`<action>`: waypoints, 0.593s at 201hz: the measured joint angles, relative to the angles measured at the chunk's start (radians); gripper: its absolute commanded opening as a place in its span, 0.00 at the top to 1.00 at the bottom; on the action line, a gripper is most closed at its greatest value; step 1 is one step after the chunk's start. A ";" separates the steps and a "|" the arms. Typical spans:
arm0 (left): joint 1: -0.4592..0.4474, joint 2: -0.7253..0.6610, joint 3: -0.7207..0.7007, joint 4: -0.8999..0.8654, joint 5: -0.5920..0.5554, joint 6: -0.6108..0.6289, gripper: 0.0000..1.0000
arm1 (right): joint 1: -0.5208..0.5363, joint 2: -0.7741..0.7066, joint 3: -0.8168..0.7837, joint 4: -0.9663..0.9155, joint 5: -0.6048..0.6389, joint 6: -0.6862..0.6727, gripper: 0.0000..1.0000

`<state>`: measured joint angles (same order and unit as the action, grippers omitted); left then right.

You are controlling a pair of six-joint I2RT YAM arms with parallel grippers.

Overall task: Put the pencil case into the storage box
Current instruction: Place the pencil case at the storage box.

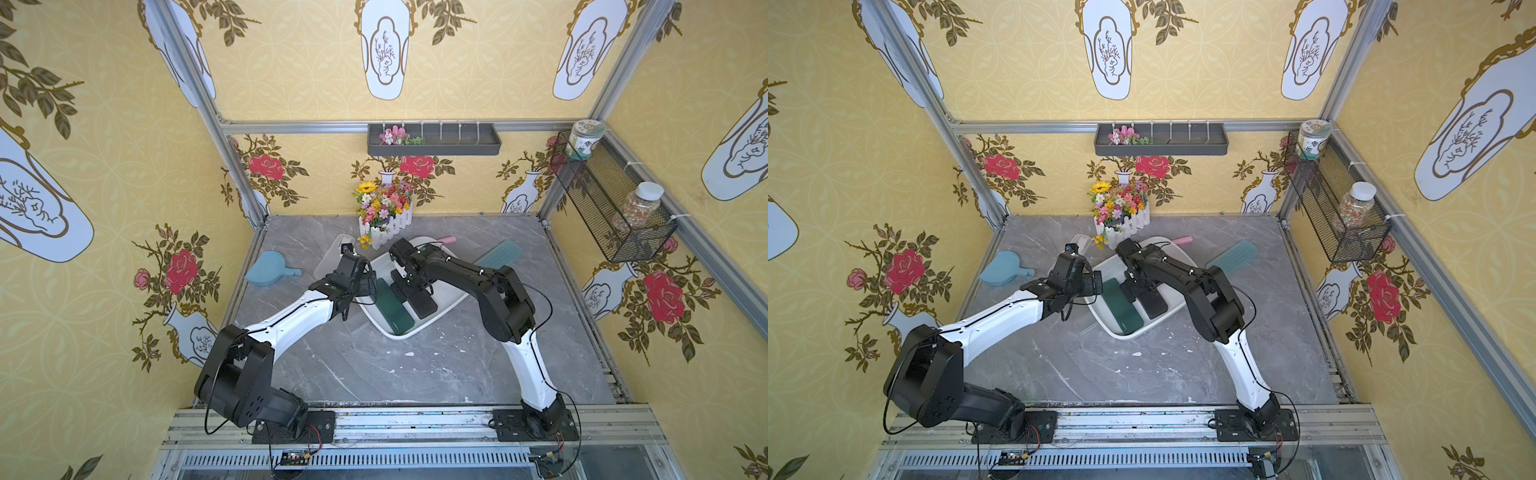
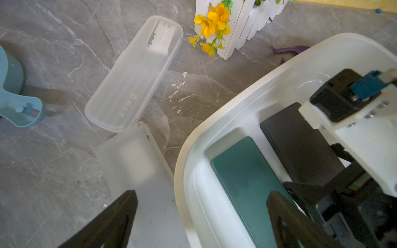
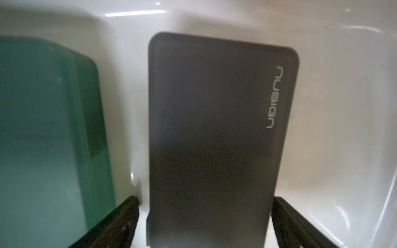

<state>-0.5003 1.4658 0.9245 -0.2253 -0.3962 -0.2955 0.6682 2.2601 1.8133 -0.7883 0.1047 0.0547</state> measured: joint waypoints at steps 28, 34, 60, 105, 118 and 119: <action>0.000 0.000 0.000 0.000 0.000 0.000 0.00 | 0.005 -0.009 0.001 0.003 0.000 -0.007 0.03; 0.000 -0.001 0.000 0.000 0.000 0.000 0.00 | 0.005 -0.018 -0.003 0.003 0.001 -0.008 0.03; 0.000 -0.006 0.000 0.000 0.000 0.000 0.00 | 0.002 -0.078 -0.016 0.005 0.011 -0.007 0.03; 0.000 -0.010 -0.001 0.000 0.009 -0.001 0.00 | -0.054 -0.197 -0.017 0.010 0.089 0.033 0.03; 0.000 -0.013 -0.003 0.001 0.013 -0.002 0.00 | -0.093 -0.229 -0.025 0.012 0.123 0.077 0.03; 0.000 -0.013 -0.003 0.001 0.013 -0.002 0.00 | -0.097 -0.231 -0.026 0.012 0.125 0.080 0.03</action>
<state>-0.5003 1.4525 0.9218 -0.2241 -0.3836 -0.2970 0.5713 2.0293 1.7870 -0.7761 0.2298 0.1352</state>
